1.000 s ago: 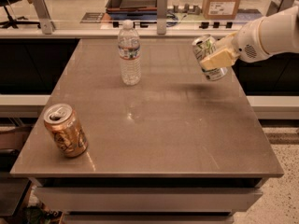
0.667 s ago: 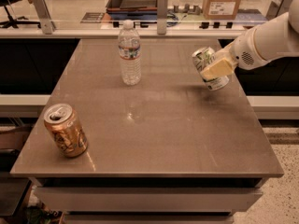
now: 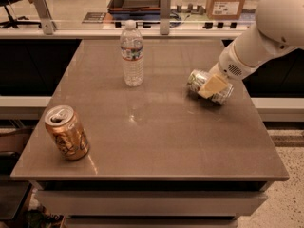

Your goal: Knock 7up can over

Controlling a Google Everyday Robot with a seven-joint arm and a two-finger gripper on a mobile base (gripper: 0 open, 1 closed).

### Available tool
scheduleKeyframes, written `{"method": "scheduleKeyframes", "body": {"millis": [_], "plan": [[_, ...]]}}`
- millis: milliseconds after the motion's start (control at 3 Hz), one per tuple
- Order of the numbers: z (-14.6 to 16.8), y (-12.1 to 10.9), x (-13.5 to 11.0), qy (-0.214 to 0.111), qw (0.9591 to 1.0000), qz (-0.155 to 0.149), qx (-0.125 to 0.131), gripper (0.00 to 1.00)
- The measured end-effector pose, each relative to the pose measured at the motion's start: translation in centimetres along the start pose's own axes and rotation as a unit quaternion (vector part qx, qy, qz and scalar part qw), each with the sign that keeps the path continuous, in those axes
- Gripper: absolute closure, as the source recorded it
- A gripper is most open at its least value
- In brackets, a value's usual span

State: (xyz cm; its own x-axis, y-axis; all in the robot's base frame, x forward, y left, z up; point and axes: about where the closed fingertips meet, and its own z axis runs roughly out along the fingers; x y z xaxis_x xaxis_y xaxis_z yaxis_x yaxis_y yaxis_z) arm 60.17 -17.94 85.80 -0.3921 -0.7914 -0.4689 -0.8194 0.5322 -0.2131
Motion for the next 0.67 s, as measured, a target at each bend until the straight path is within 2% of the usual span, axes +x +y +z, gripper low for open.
{"method": "scheduleKeyframes", "body": {"millis": [333, 667], "plan": [[1.49, 0.68, -0.2, 0.045, 0.9985, -0.031, -0.01, 1.0], [1.63, 0.79, -0.29, 0.048, 0.9982, -0.034, -0.011, 0.84]]}}
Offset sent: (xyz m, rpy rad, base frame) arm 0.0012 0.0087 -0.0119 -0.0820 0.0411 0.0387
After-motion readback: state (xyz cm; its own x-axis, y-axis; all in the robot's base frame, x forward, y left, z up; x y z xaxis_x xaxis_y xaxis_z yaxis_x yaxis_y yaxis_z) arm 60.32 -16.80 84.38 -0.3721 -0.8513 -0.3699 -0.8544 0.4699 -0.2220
